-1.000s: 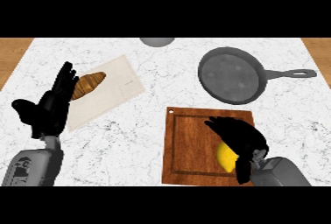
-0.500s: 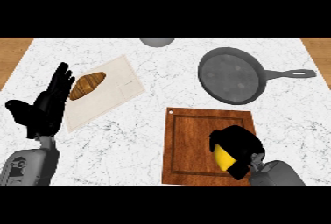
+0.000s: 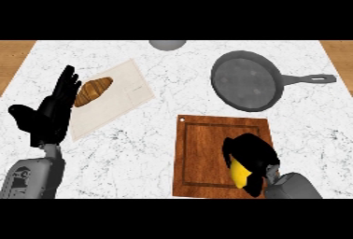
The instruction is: Pick the lemon from the cutting board and place it in the pan
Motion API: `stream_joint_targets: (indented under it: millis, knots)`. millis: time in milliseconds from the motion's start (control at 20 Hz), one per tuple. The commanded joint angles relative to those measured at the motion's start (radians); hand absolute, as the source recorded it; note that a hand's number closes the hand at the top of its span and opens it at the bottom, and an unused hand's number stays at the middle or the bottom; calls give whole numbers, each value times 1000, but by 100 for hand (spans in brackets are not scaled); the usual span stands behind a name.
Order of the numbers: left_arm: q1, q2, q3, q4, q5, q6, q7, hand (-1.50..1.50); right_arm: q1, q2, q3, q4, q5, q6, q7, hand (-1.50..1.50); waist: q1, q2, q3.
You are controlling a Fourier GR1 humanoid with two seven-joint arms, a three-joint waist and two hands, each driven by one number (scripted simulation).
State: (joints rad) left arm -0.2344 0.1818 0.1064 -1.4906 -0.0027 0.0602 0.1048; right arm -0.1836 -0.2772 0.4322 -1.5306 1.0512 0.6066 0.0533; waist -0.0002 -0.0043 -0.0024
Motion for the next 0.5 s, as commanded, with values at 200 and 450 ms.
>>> stream_joint_targets:
  millis: [200,450]
  knots:
    - [-10,-1,-1,3,-10,4,-7,0,5,271,251,-117,-44,-82,442,150,13,3,2]
    - [-11,-13,-3,21,-13,12,-1,0,-70,275,338,-205,74,-342,518,150,10,0,3]
